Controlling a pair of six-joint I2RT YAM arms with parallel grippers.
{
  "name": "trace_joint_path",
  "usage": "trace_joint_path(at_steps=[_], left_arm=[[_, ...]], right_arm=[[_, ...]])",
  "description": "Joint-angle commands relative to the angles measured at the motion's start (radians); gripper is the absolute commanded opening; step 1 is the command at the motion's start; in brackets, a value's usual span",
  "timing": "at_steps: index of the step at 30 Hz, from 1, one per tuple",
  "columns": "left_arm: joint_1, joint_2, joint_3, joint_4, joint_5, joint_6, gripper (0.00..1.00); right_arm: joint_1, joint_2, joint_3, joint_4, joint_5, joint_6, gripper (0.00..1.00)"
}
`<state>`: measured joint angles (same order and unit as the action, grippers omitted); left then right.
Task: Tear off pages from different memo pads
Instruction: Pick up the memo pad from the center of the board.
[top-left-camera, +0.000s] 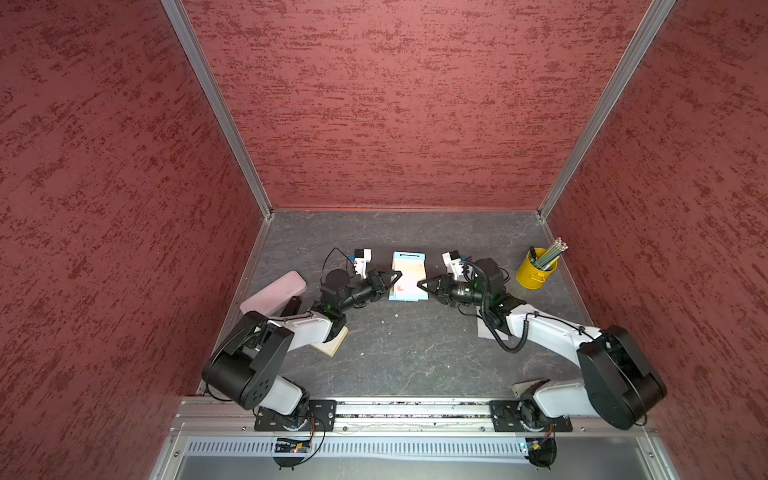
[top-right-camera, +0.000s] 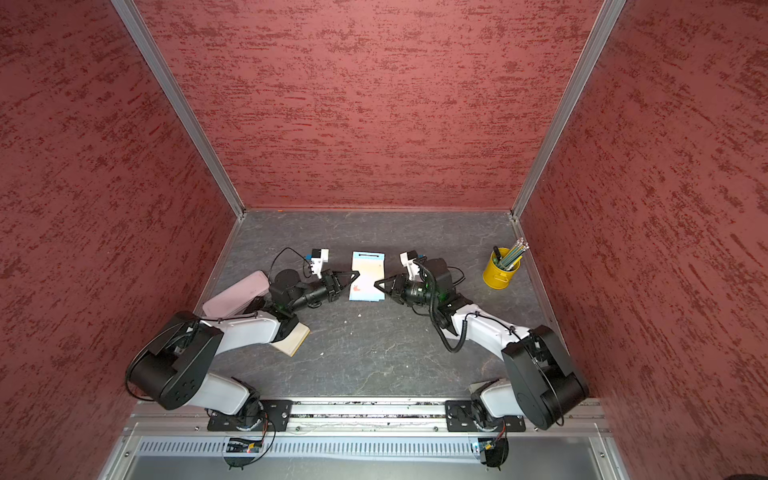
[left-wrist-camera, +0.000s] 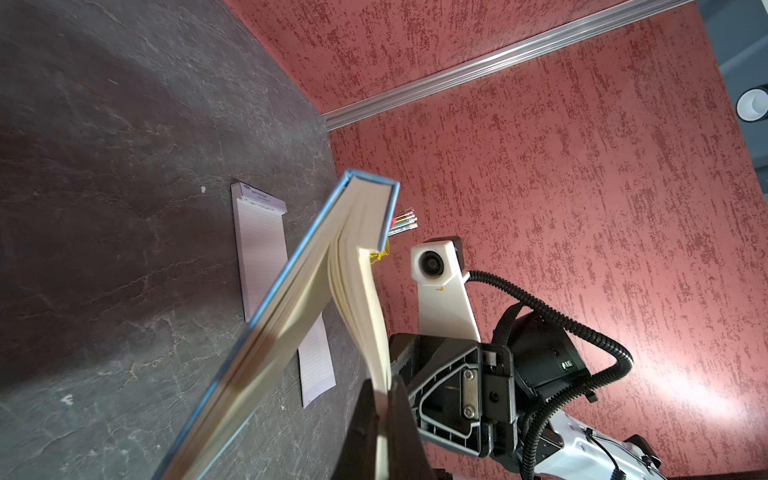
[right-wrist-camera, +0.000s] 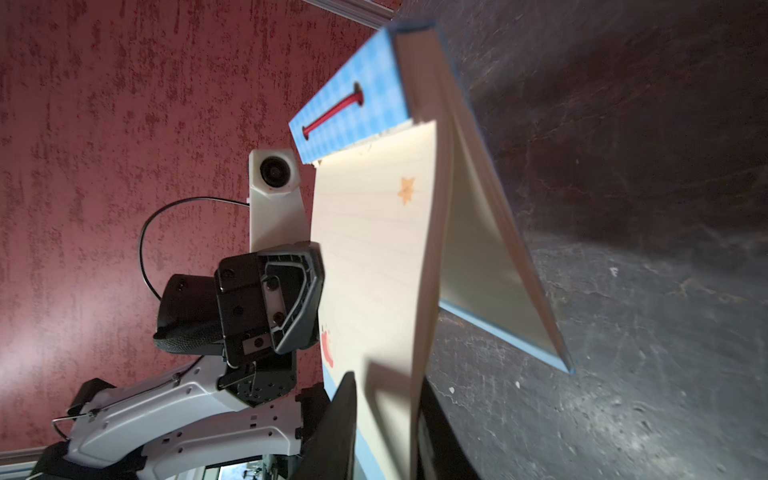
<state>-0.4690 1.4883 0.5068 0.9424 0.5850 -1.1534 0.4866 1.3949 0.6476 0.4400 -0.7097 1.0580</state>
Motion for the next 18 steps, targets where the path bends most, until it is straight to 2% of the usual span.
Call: trace_joint_path(at_steps=[1, 5, 10, 18], left_arm=[[0.007, -0.033, 0.018, 0.025, 0.054, 0.031, 0.01], [0.056, -0.074, 0.003, 0.032, 0.094, 0.03, 0.14], [0.1, -0.093, 0.018, 0.014, 0.158, 0.047, 0.31], [0.126, -0.09, 0.072, -0.07, 0.219, 0.101, 0.32]], right_arm=[[0.002, 0.01, 0.022, 0.088, -0.033, 0.011, 0.12], [0.002, 0.011, 0.02, 0.089, -0.054, -0.005, 0.04], [0.003, 0.014, 0.027, 0.092, -0.115, -0.013, 0.0], [0.018, 0.006, 0.052, 0.008, -0.204, -0.072, 0.0]])
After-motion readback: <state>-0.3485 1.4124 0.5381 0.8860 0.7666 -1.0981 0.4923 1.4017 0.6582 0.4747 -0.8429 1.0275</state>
